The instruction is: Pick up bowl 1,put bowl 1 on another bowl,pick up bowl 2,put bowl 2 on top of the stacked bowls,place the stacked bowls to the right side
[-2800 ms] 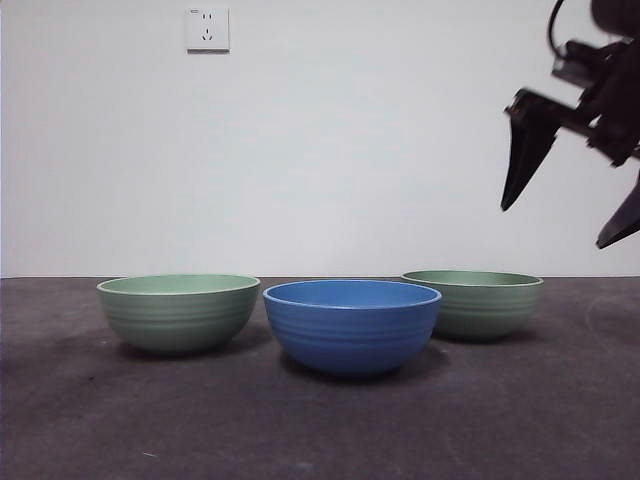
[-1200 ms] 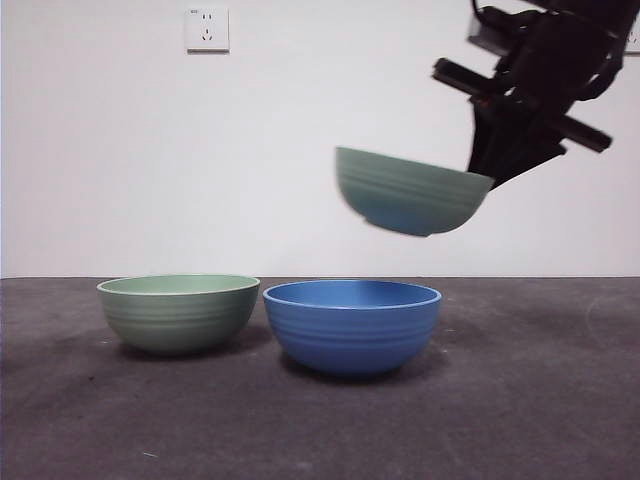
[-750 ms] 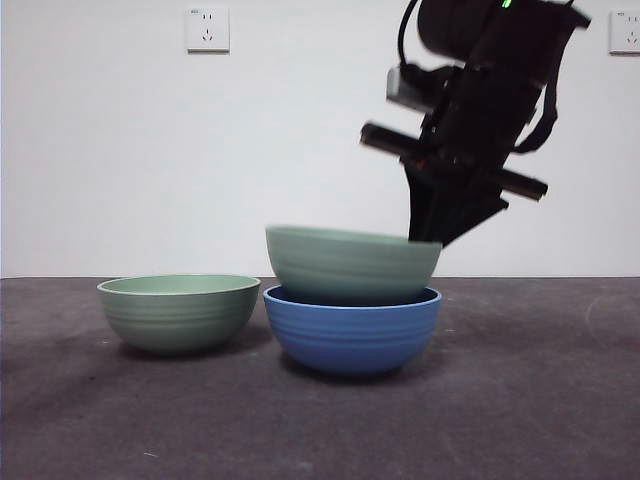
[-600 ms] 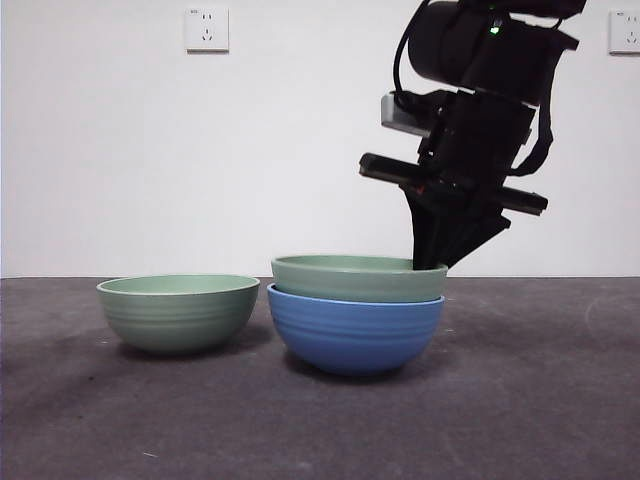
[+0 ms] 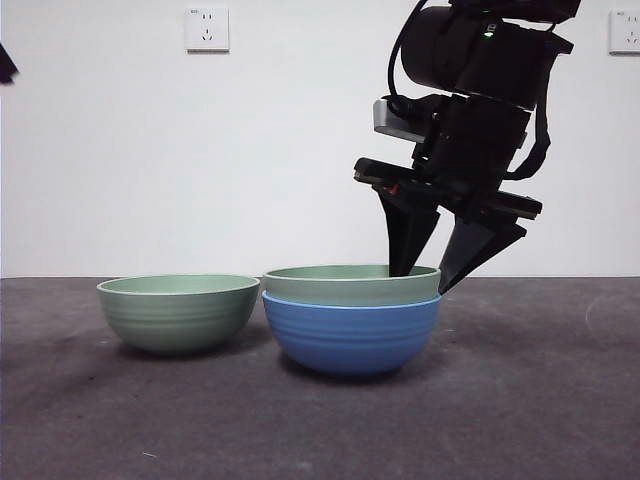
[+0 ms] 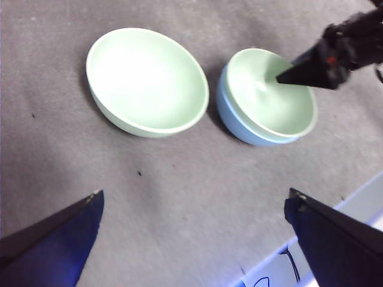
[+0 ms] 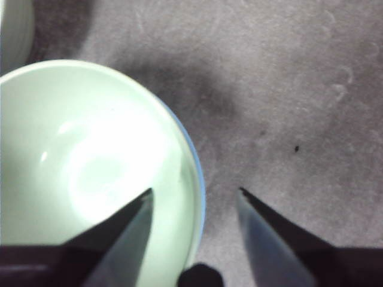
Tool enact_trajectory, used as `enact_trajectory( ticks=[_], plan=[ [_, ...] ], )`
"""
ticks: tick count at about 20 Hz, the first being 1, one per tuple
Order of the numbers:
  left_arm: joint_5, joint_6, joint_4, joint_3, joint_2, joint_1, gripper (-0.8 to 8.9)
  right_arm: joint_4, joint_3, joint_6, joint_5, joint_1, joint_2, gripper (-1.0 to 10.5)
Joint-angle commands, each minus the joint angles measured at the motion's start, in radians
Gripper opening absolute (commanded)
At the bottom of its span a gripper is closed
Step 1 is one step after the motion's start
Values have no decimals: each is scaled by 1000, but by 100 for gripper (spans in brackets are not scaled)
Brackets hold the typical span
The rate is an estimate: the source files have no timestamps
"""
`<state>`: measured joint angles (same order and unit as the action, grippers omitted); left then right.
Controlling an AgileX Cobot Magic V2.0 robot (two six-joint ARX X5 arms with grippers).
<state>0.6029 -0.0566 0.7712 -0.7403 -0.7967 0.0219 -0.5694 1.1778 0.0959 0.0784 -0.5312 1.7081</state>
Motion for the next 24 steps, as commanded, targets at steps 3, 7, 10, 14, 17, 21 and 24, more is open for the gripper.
enact_trajectory(
  ticks=[3,7,10,14,17,21,24],
  plan=[
    [-34,71,-135,-2,-110,-17,511,-21,-4,-8,-3,-3,-115,261],
    [-142,148,-299,-2,-248,-80,511,-97,-4,-8,-8,0,-306,260],
    [-259,168,-355,-51,-400,-149,502,-156,-4,-8,-9,0,-461,257],
    [-391,166,-335,-214,-624,-211,502,-235,-4,-4,-9,0,-610,257],
    [-449,161,-275,-342,-772,-237,501,-278,-4,0,-10,0,-685,257],
    [-475,161,-238,-396,-871,-246,461,-296,-4,1,-11,0,-735,252],
    [-475,161,-222,-396,-897,-246,311,-296,-4,0,-35,0,-740,252]
  ],
)
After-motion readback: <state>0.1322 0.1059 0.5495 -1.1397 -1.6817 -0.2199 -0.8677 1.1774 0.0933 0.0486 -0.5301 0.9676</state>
